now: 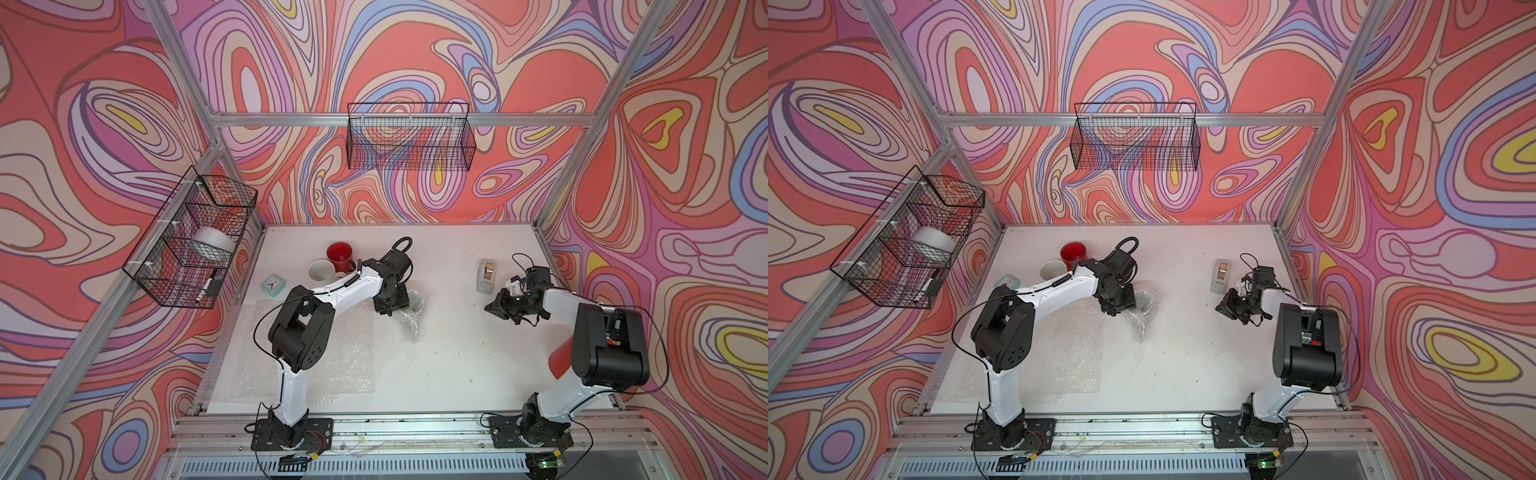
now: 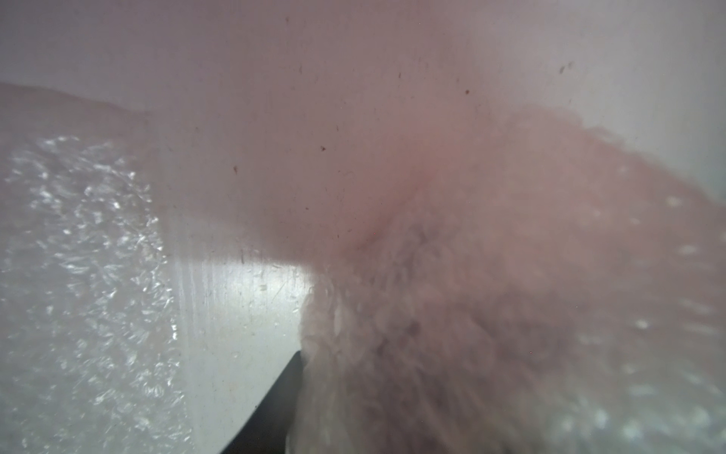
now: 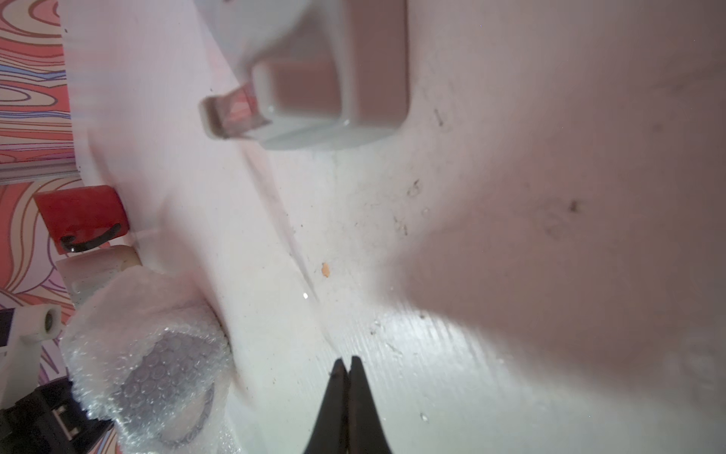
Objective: Wrap mugs in bubble wrap
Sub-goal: Tear off the tape using the Tape Cutter.
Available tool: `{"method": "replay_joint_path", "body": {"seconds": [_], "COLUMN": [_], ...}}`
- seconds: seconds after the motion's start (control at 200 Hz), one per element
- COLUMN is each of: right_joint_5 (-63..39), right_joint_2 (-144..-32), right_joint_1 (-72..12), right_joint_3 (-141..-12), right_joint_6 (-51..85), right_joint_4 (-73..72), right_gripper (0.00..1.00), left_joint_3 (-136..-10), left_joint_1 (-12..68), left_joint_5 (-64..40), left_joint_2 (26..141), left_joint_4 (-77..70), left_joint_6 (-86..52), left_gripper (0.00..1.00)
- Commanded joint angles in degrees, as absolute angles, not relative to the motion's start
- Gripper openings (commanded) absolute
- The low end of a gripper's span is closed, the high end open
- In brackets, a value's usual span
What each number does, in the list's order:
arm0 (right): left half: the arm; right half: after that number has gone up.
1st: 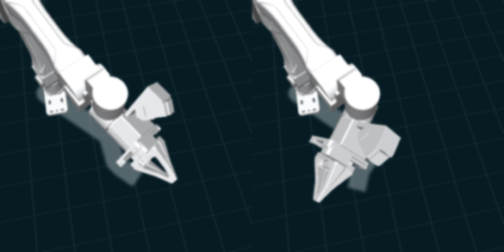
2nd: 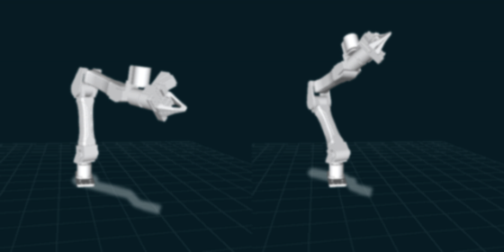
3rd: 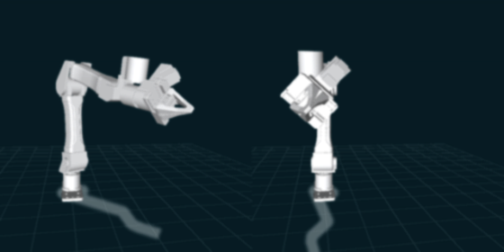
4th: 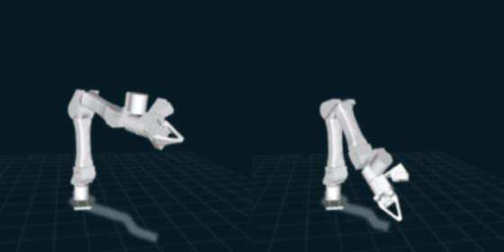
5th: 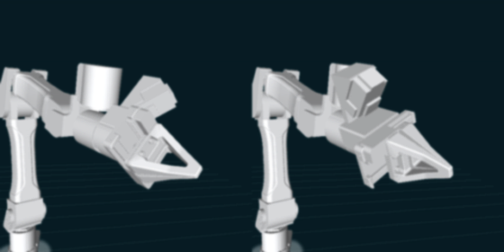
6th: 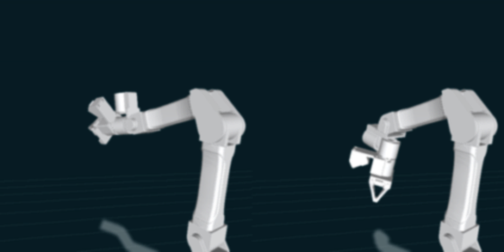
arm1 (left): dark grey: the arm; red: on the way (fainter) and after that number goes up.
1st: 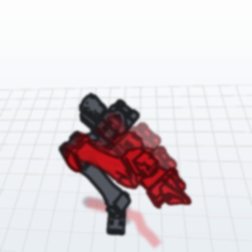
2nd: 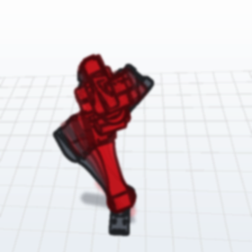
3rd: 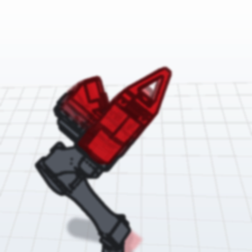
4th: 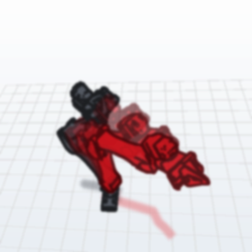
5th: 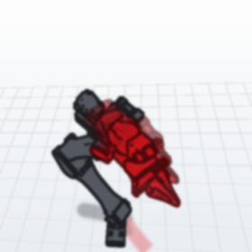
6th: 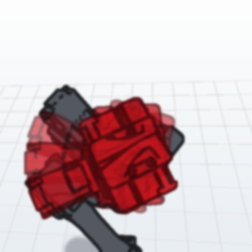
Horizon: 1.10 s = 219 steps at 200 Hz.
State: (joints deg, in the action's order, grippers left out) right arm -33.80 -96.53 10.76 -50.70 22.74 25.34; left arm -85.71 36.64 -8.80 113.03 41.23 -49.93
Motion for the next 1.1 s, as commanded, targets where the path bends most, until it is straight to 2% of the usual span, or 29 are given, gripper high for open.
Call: {"method": "replay_joint_path", "body": {"seconds": [0.0,0.28,1.092], "right_joint_5": [-30.5,-26.0,-21.8], "right_joint_2": [-98.5,-99.5,-100.6], "right_joint_1": [10.1,9.5,8.4], "right_joint_3": [-51.1,-51.7,-52.5], "right_joint_6": [21.2,20.1,19.5], "right_joint_4": [29.2,31.2,33.9], "right_gripper": [0.00,0.00,0.00], "left_joint_3": [-83.8,-83.8,-82.8], "left_joint_1": [36.2,36.4,36.5], "left_joint_5": [-8.5,-9.6,-11.3], "left_joint_2": [113.8,113.6,113.8], "left_joint_4": [42.0,41.0,39.1], "left_joint_6": [-53.1,-55.6,-58.6], "left_gripper": [0.48,0.47,0.46]}}
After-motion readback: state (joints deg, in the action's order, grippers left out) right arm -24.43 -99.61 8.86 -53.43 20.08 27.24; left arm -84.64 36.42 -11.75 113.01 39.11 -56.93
